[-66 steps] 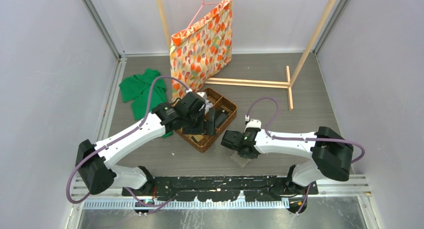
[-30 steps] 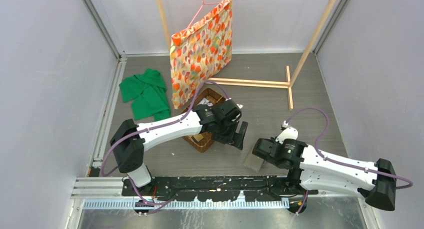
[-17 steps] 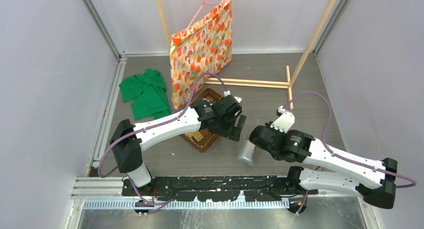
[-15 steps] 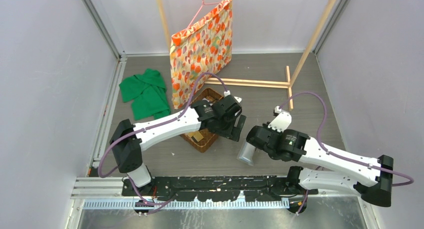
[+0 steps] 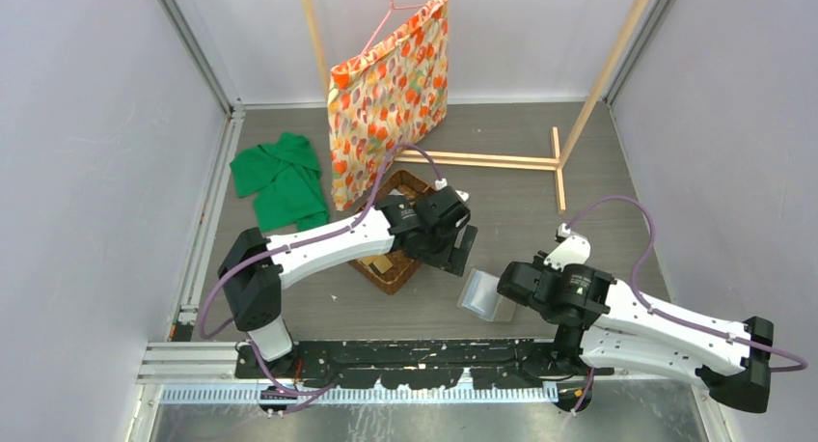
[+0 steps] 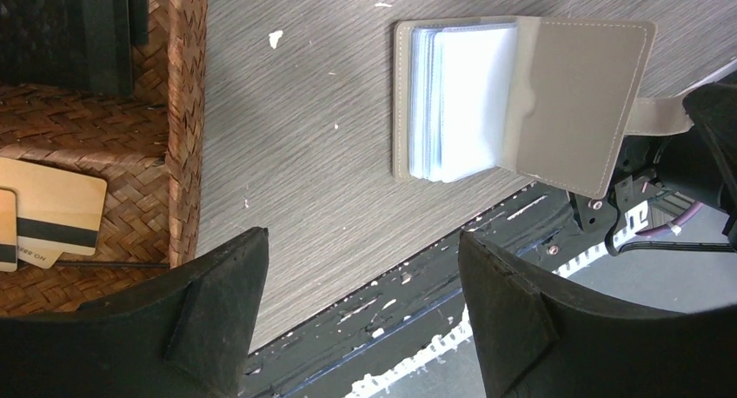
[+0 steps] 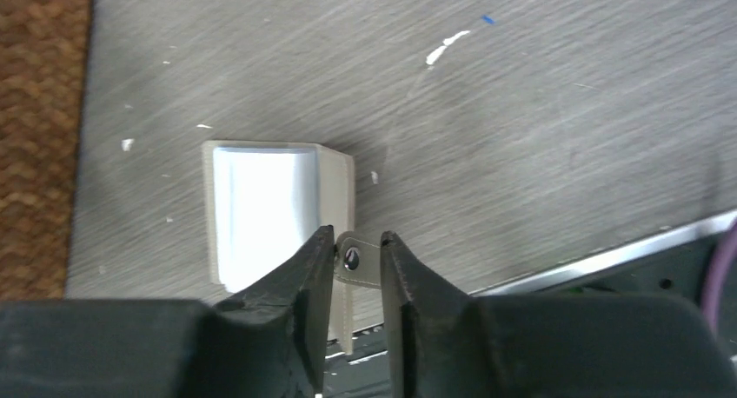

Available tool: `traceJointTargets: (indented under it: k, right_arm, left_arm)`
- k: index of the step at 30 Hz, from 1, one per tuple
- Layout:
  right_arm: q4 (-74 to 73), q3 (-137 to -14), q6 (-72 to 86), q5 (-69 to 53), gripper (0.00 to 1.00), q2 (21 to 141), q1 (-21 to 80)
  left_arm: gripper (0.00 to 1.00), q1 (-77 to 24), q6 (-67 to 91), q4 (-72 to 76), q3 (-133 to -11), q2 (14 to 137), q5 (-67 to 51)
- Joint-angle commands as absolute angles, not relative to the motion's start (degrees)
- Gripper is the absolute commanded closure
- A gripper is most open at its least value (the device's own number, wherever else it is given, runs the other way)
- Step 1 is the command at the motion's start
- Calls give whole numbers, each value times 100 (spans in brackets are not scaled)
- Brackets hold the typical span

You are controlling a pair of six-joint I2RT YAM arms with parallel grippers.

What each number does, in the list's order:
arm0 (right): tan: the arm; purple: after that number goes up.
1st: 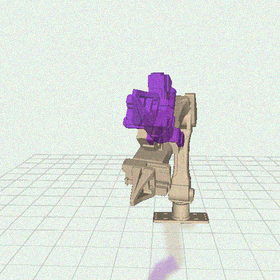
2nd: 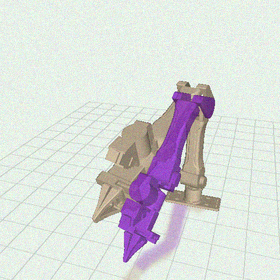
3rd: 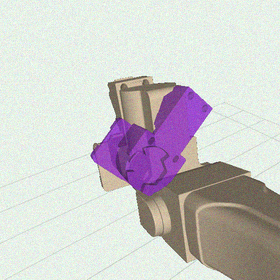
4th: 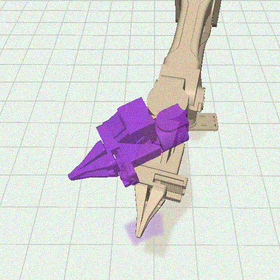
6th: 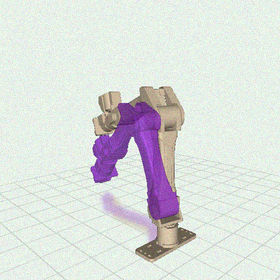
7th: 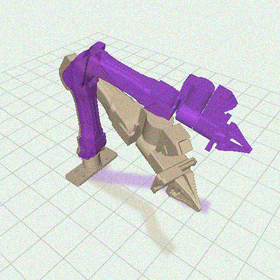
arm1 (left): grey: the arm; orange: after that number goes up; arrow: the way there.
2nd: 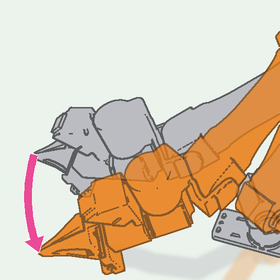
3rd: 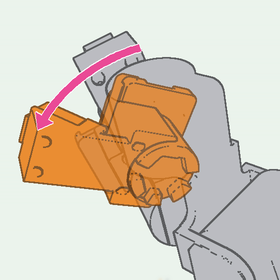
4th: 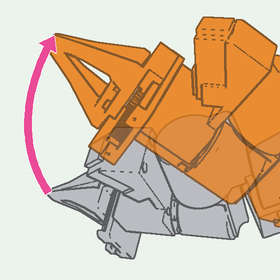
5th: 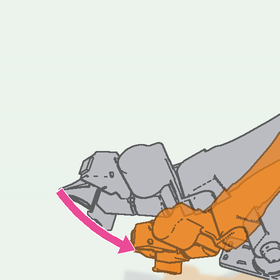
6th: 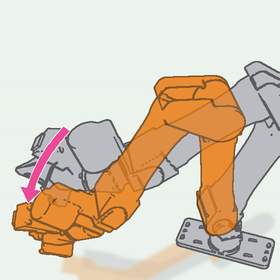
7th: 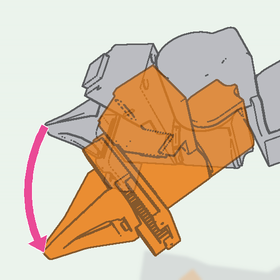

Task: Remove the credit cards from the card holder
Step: Open the card holder at the center of the board.

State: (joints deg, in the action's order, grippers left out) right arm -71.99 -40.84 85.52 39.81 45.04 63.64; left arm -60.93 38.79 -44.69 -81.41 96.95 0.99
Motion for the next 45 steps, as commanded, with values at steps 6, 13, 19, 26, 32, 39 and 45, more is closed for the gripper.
traceJointTargets:
  k: [6,13,19,26,32,39,45]
  right_arm:
    - [-7981,-5051,8964,4543,49,5184,6376]
    - [-7566,-5833,8498,5066,46,5680,6383]
    - [-5718,-5669,7171,4281,48,5935,6385]
    - [-4105,-5170,6587,2629,49,6834,6362]
    - [-3938,-4177,7083,2211,49,6894,5974]
    - [-5011,-3318,7989,2737,50,5476,5853]
    - [-5004,-2971,8278,2735,52,5045,5841]
  left_arm:
    - [18,-6023,3536,-4694,-8522,9169,187]
    - [19,-5872,3492,-4850,-8280,8402,1047]
    - [19,-5738,3529,-4924,-7985,7992,1605]
    - [18,-5627,3236,-5035,-7685,7502,1780]
    - [18,-5596,3315,-5146,-7666,7510,1464]
    - [19,-5596,3599,-4579,-7338,7749,675]
    - [21,-5607,3691,-3912,-7267,8269,-520]
